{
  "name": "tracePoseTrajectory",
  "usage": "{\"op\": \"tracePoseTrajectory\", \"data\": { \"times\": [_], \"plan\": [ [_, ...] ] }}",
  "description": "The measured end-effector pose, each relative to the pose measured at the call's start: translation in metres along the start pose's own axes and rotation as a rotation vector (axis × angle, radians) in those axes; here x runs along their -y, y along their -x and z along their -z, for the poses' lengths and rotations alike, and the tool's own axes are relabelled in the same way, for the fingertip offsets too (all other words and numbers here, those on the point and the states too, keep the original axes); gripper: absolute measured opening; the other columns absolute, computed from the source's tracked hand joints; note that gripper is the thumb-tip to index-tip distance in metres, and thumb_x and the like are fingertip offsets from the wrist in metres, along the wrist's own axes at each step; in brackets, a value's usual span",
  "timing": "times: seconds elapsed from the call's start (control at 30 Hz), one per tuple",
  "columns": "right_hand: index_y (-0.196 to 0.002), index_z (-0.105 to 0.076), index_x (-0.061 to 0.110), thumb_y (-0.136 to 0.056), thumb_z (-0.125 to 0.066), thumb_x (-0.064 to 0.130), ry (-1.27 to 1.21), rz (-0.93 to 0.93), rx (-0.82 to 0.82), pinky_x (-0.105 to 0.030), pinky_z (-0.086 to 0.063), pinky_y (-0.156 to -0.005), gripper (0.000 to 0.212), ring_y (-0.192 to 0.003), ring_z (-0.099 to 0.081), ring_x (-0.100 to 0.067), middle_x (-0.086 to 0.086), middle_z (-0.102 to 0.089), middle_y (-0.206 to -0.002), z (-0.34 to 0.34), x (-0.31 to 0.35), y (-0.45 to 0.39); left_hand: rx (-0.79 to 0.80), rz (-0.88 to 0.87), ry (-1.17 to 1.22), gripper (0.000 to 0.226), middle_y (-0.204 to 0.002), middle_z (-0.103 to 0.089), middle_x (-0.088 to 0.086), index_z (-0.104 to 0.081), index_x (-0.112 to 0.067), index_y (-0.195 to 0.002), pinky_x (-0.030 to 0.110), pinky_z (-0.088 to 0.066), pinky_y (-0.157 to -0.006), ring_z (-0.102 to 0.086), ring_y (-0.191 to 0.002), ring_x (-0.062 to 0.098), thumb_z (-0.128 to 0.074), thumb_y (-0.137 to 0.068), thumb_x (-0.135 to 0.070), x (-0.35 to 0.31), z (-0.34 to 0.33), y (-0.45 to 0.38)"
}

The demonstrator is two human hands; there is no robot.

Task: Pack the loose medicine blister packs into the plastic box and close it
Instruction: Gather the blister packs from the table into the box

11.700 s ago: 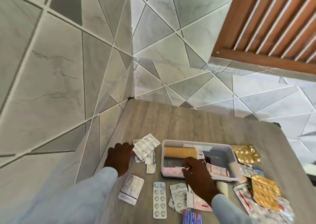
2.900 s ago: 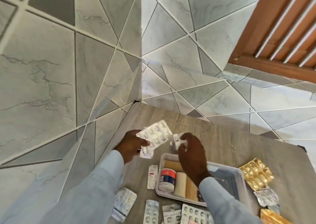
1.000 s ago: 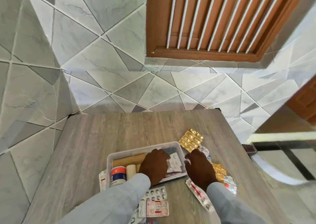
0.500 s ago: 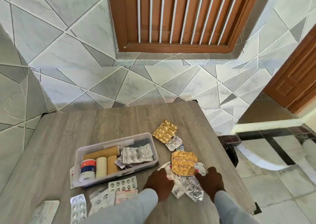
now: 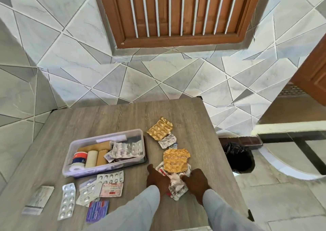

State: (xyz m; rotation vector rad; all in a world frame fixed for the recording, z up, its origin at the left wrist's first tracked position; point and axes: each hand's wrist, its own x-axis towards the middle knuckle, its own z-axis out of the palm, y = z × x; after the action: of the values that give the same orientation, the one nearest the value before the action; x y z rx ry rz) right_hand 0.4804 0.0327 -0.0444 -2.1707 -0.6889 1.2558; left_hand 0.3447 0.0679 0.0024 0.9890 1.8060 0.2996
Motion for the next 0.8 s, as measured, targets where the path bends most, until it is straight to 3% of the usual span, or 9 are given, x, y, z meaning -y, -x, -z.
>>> {"op": "tracePoseTrajectory", "data": {
  "times": [0.07, 0.13, 0.2, 0.33, 0.43, 0.5, 0.63, 0.7, 0.8],
  "plan": [
    [-0.096, -0.06, 0.02, -0.056, -0.074, 0.043, -0.031, -0.006, 0.057, -0.037, -0.053, -0.064, 0.048, -0.084, -0.067, -0.029, -0.007, -0.069, -0.092, -0.003, -0.007, -0.007, 0.007, 0.025, 0.01, 0.077, -0.135, -0.051, 0.016, -0.027, -0.019, -0.142, 0.042, -0.05, -0.095, -0.056, -0.116, 0.035, -0.066, -0.076, -0.015, 0.002, -0.006, -0.003],
    [-0.095, -0.063, 0.02, -0.051, -0.07, 0.048, -0.037, -0.004, 0.087, -0.033, -0.051, -0.057, 0.053, -0.081, -0.068, -0.027, -0.007, -0.071, -0.089, -0.007, -0.02, -0.021, 0.024, 0.015, -0.067, 0.055, -0.12, -0.061, 0.015, -0.049, -0.016, -0.12, 0.043, -0.053, -0.09, -0.061, -0.104, 0.033, -0.063, -0.067, -0.022, 0.008, -0.011, -0.013],
    [-0.095, -0.064, 0.019, -0.051, -0.069, 0.048, -0.064, 0.001, 0.107, -0.028, -0.046, -0.052, 0.053, -0.079, -0.068, -0.028, -0.008, -0.071, -0.088, -0.008, -0.024, -0.024, 0.03, -0.017, -0.123, 0.04, -0.107, -0.067, 0.013, -0.059, -0.015, -0.103, 0.041, -0.056, -0.086, -0.065, -0.094, 0.031, -0.058, -0.063, -0.024, 0.013, -0.015, -0.019],
    [-0.094, -0.066, 0.015, -0.056, -0.071, 0.035, -0.154, 0.029, 0.125, -0.026, -0.045, -0.05, 0.044, -0.076, -0.068, -0.025, -0.011, -0.072, -0.09, -0.002, -0.013, -0.009, 0.054, -0.063, -0.142, 0.039, -0.113, -0.066, 0.01, -0.059, -0.014, -0.113, 0.033, -0.054, -0.084, -0.064, -0.101, 0.029, -0.057, -0.073, -0.015, 0.011, -0.013, -0.009],
    [-0.092, -0.071, 0.007, -0.066, -0.07, 0.01, -0.257, 0.024, 0.16, -0.027, -0.049, -0.055, 0.026, -0.077, -0.071, -0.026, -0.012, -0.075, -0.085, 0.005, -0.004, 0.003, 0.068, -0.047, -0.114, 0.044, -0.12, -0.063, 0.009, -0.057, -0.02, -0.117, 0.038, -0.054, -0.091, -0.062, -0.105, 0.029, -0.059, -0.073, -0.02, 0.012, -0.01, -0.006],
    [-0.09, -0.072, 0.005, -0.074, -0.064, -0.003, -0.314, 0.008, 0.203, -0.029, -0.051, -0.058, 0.02, -0.075, -0.072, -0.028, -0.013, -0.076, -0.082, 0.008, -0.003, 0.008, 0.001, -0.058, -0.179, 0.044, -0.126, -0.059, 0.006, -0.056, -0.024, -0.121, 0.039, -0.051, -0.095, -0.058, -0.112, 0.029, -0.06, -0.078, -0.028, 0.011, -0.004, -0.005],
    [-0.095, -0.072, 0.001, -0.079, -0.055, -0.011, -0.418, -0.017, 0.288, -0.036, -0.056, -0.067, 0.027, -0.076, -0.073, -0.034, -0.018, -0.076, -0.087, 0.013, -0.006, 0.012, -0.203, -0.085, -0.248, 0.049, -0.133, -0.051, 0.006, -0.048, -0.026, -0.128, 0.038, -0.045, -0.099, -0.05, -0.122, 0.03, -0.06, -0.082, -0.041, 0.014, 0.013, -0.004],
    [-0.094, -0.07, 0.001, -0.079, -0.052, -0.013, -0.485, -0.065, 0.297, -0.031, -0.055, -0.059, 0.027, -0.068, -0.072, -0.031, -0.019, -0.075, -0.084, 0.017, -0.009, 0.014, -0.082, -0.048, -0.076, 0.051, -0.132, -0.052, 0.009, -0.045, -0.023, -0.128, 0.036, -0.048, -0.094, -0.053, -0.118, 0.03, -0.06, -0.084, -0.041, 0.016, 0.021, -0.003],
    [-0.097, -0.068, -0.003, -0.08, -0.052, -0.012, -0.535, -0.097, 0.321, -0.025, -0.046, -0.045, 0.025, -0.057, -0.065, -0.027, -0.02, -0.073, -0.078, 0.022, -0.01, 0.02, 0.266, 0.045, 0.293, 0.038, -0.109, -0.063, 0.013, -0.048, -0.021, -0.106, 0.037, -0.054, -0.077, -0.062, -0.091, 0.028, -0.072, -0.079, -0.032, 0.017, 0.03, 0.006]
  ]
}}
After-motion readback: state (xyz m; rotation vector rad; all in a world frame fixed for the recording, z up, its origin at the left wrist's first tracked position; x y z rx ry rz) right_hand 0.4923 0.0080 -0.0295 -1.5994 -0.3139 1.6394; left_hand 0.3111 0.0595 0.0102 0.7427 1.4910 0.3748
